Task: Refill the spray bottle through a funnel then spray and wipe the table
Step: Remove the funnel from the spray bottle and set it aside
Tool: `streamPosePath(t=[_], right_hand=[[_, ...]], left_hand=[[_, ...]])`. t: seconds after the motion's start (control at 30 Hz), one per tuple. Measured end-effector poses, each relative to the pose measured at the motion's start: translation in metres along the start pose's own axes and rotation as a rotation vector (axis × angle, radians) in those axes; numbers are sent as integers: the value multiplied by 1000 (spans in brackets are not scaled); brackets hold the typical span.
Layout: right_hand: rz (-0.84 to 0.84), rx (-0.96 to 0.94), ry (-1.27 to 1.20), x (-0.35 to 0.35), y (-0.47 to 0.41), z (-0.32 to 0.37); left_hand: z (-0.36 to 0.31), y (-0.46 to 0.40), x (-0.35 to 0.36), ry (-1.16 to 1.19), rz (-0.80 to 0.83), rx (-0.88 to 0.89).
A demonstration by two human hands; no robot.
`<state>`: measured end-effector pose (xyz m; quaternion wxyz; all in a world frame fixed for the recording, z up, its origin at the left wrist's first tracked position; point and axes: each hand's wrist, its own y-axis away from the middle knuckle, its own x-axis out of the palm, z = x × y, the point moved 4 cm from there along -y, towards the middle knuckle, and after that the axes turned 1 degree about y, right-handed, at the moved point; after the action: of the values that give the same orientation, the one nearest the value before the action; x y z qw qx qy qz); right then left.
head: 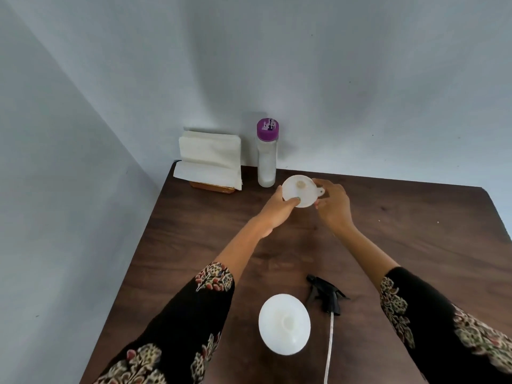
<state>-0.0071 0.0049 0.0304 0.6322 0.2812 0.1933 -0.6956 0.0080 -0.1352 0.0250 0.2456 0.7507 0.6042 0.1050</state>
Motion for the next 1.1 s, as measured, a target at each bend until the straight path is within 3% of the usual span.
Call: streamPosePath(t=[0.33, 0.43, 0.53, 0.63, 0.83, 1.0, 1.1], right_hand=[[276, 86, -66, 48, -54, -28], [285, 82, -105, 48, -51, -27], [181, 100, -135, 36, -41, -30], [114, 184, -114, 17, -17, -43], [278, 297, 56, -15, 68, -92], [335, 357, 352, -30, 134, -110], [382, 380, 350, -24, 161, -112]], left_hand=[[20, -73, 6, 21, 73, -175], [19, -76, 5, 48, 30, -167], [24, -65, 4, 40, -3, -162], [33, -35, 0, 53, -9, -134], [80, 63, -4, 101, -78, -25], [125, 148, 13, 84, -277, 120], [143, 186, 28, -19, -324, 233]])
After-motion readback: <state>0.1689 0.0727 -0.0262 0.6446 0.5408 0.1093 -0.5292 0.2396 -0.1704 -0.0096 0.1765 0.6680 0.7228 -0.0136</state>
